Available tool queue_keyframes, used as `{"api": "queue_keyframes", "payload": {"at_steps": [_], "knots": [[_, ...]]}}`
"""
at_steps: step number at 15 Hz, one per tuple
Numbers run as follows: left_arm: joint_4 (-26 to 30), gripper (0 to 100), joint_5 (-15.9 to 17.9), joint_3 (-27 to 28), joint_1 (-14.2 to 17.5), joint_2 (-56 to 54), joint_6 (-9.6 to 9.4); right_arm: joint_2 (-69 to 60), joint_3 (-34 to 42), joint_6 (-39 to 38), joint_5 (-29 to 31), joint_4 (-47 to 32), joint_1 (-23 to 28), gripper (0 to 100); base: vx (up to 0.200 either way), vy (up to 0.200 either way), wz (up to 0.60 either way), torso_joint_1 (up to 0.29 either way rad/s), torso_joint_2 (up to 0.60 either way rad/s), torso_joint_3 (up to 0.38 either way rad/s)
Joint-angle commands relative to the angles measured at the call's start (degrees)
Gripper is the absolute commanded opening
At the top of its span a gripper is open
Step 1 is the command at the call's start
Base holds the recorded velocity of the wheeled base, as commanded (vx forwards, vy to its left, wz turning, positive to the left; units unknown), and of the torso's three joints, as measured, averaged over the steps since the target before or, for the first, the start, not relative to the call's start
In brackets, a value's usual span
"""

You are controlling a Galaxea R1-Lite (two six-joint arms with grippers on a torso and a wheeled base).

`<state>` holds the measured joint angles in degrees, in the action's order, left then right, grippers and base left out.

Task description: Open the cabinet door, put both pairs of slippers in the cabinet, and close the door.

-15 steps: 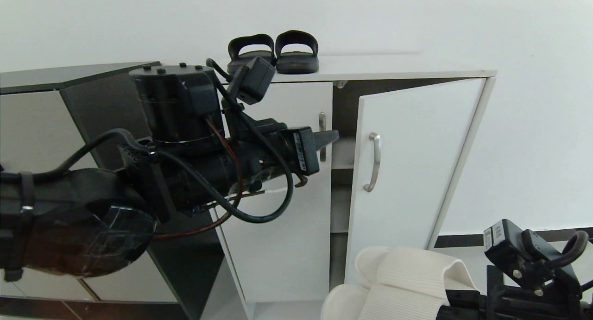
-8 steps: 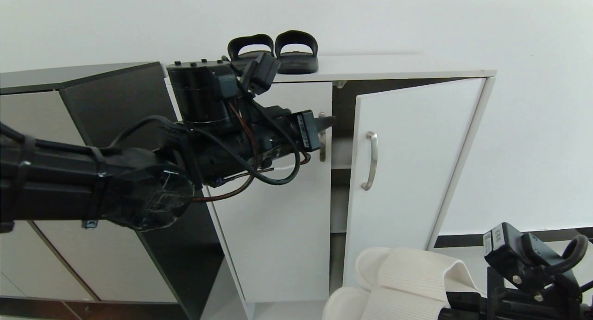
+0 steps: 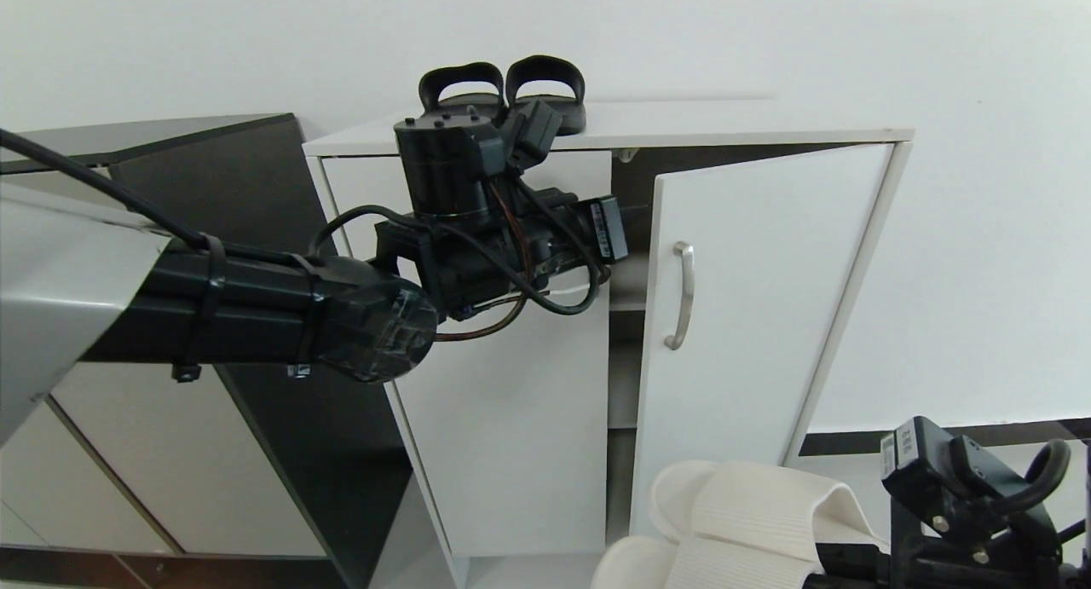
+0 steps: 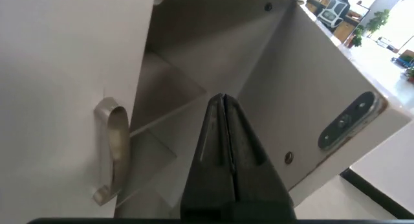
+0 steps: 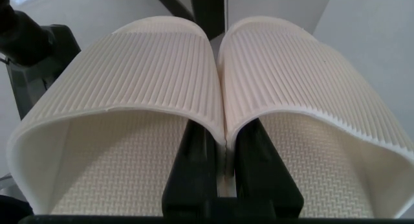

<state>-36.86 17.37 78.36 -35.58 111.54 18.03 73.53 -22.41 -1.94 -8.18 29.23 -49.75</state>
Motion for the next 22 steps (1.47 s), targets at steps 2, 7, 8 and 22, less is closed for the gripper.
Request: {"api": "queue_keyframes", "payload": {"at_steps": [2,7,8,22], "knots": [[-0.05,0,-0.23,-0.05,-0.54,0.17,-0.01,1.35,-0.01,0.00,0.01,0.03,-0.26,0,0.000,0.000,0.00,0.000,0.00,0.000],[-0.05,0,-4.63,-1.63,-4.93,-0.71,-1.51,1.26,1.75,0.00,0.18,0.12,-4.13,0,-0.160,0.000,0.00,0.005,0.00,-0.001],[-0.14,0,-4.63,-1.81,-7.66,-0.89,-1.77,1.09,1.84,0.00,0.18,0.12,-5.36,0,-0.200,0.000,0.00,-0.002,0.01,0.002],[34.75,0,-28.36,-22.46,1.48,-49.93,-8.36,20.86,-19.43,-12.74,39.38,0.56,0.71,0,-0.057,0.000,0.00,0.000,0.00,0.001]]}}
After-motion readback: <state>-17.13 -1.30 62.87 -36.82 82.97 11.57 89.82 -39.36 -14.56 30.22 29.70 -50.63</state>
